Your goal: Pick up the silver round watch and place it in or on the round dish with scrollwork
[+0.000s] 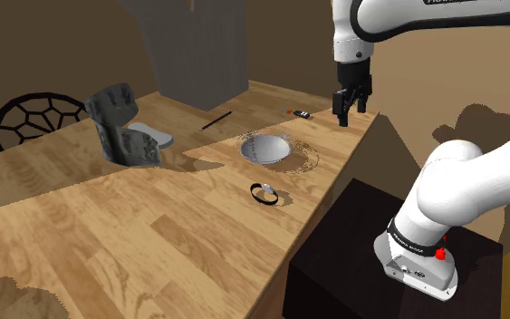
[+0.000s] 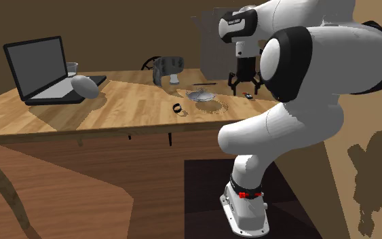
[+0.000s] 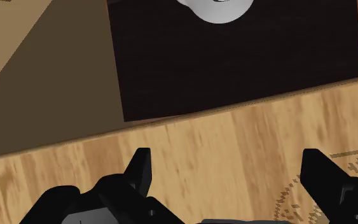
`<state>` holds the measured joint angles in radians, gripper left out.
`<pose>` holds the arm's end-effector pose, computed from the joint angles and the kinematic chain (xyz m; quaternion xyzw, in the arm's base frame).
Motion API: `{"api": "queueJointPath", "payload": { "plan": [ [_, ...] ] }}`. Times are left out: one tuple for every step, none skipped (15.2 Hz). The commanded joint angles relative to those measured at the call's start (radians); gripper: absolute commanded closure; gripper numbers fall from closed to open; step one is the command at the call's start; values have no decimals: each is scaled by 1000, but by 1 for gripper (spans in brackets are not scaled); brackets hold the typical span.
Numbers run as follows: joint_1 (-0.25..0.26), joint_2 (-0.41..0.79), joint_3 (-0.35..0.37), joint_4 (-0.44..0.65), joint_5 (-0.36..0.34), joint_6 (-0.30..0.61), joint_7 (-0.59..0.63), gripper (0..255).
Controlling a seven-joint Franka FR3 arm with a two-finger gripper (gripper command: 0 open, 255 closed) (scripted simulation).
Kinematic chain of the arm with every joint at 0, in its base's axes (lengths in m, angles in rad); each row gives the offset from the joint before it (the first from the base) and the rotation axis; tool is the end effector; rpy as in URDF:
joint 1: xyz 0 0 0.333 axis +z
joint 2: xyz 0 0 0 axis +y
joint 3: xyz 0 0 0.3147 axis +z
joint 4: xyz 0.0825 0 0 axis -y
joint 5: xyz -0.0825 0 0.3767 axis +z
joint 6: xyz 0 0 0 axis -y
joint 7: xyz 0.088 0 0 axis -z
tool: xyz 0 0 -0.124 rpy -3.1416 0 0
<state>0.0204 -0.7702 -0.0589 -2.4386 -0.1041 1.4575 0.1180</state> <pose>0.2828 -0.0278 0.5218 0.9916 -0.0677 -0.1039 0.0367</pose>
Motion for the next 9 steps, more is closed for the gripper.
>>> {"api": "queueJointPath", "payload": {
  "plan": [
    [0,0,0,0,0,0,0,0],
    [12,11,22,4,16,8,19,0],
    [24,24,44,9,31,16,37,0],
    [36,37,66,15,45,24,55,0],
    [48,52,87,22,59,33,74,0],
    [59,67,109,30,72,41,92,0],
    [70,84,130,39,85,50,110,0],
    [81,102,151,50,96,58,128,0],
    [91,120,172,61,107,67,146,0]
  ]
}}
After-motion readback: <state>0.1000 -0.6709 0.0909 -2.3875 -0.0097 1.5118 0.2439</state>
